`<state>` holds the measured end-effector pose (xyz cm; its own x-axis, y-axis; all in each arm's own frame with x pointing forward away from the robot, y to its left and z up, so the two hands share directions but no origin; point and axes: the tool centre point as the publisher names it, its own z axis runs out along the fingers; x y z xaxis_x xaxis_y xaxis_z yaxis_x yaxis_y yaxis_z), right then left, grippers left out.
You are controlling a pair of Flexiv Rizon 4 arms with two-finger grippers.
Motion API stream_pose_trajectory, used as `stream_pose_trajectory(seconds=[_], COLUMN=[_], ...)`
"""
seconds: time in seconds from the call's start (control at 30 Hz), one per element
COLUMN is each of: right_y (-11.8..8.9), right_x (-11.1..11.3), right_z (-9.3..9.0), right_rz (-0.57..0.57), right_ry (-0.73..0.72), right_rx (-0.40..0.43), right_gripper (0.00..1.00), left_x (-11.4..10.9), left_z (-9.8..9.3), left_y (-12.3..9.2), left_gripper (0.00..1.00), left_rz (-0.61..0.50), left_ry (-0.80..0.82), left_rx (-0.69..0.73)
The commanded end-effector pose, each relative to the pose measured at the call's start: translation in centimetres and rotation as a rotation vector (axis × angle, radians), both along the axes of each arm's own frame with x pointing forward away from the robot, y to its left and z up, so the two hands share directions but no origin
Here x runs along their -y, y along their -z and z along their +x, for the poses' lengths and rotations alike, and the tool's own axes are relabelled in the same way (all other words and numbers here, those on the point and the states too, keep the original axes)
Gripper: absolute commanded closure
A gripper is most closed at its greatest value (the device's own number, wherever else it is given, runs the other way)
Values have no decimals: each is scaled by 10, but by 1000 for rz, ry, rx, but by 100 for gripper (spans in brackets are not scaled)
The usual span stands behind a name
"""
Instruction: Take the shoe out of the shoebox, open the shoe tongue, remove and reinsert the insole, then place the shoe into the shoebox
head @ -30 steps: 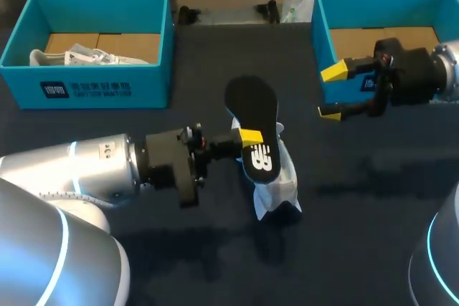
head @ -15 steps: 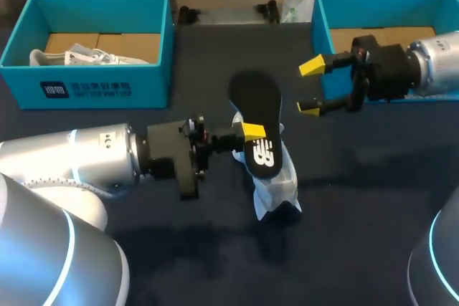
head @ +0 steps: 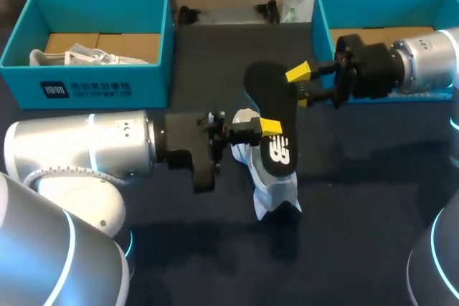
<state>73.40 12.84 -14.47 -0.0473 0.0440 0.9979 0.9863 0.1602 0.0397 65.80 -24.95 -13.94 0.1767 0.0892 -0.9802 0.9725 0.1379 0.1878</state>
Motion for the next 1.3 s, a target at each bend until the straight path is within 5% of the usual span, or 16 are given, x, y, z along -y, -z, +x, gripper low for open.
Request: stream_pose_trajectory(seconds=[0.03,0.33,0.87,1.3], right_y=[2,-2,-3,1], right_x=[-5,-9,-11,-8], right_z=[0,-1,7,11], right_rz=[4,7,14,26], right_ry=[2,3,2,-2], right_rx=[1,8,20,14], right_gripper=[55,62,95,100], left_x=[19,28,35,31], left_z=[10,22,17,8], left_y=[-2,2,16,21], left_gripper=[100,100,100,100], left_rz=[15,26,43,32], left_ry=[1,2,3,-35], left_rx=[11,57,36,-24])
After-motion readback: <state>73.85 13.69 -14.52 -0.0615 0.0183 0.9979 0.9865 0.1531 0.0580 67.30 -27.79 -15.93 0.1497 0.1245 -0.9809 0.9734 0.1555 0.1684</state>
